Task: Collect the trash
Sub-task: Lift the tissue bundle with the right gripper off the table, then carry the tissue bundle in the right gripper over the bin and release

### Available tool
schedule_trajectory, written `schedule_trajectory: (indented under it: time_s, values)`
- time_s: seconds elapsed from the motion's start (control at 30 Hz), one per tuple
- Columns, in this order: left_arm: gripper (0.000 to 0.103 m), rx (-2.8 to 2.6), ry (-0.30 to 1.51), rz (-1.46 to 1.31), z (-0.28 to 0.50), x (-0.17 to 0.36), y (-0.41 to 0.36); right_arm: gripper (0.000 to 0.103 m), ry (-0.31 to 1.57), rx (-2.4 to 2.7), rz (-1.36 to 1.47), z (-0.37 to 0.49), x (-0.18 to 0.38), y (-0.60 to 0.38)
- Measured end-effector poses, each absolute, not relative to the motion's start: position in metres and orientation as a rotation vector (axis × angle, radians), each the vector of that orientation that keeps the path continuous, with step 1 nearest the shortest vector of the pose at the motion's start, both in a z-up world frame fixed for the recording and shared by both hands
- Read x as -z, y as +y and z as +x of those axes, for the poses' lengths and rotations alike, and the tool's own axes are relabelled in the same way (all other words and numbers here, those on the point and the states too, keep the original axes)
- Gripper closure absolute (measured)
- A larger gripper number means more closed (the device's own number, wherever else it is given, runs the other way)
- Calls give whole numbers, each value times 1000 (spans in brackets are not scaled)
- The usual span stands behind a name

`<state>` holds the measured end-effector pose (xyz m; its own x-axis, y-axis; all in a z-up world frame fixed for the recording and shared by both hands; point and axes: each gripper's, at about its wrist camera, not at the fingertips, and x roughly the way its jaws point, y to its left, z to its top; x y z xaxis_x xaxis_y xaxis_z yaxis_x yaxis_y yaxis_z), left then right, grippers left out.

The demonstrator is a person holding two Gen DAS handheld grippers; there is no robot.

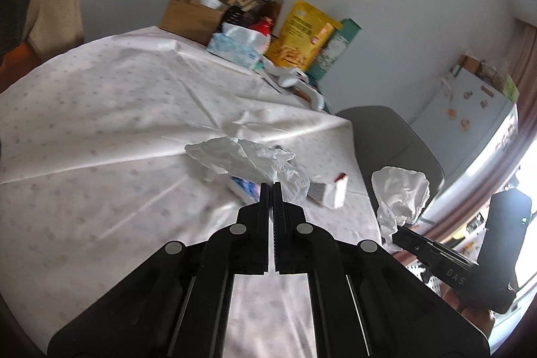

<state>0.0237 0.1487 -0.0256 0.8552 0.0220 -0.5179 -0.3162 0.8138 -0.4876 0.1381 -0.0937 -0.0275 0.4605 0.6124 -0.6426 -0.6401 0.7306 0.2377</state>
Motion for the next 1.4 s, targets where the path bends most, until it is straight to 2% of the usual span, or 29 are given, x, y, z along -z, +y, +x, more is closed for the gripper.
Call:
schedule_trajectory:
  time_s: [0.4, 0.87, 1.4]
  values:
    - [100, -73, 584, -545, 58, 30, 95, 98, 786, -641, 62, 143, 39, -172]
    - [100, 128, 681, -424, 118, 34, -13, 97, 779, -478, 165, 149, 58, -276]
    - [100, 303, 797, -246, 165, 51, -145, 97, 851, -227, 292, 148, 119, -409]
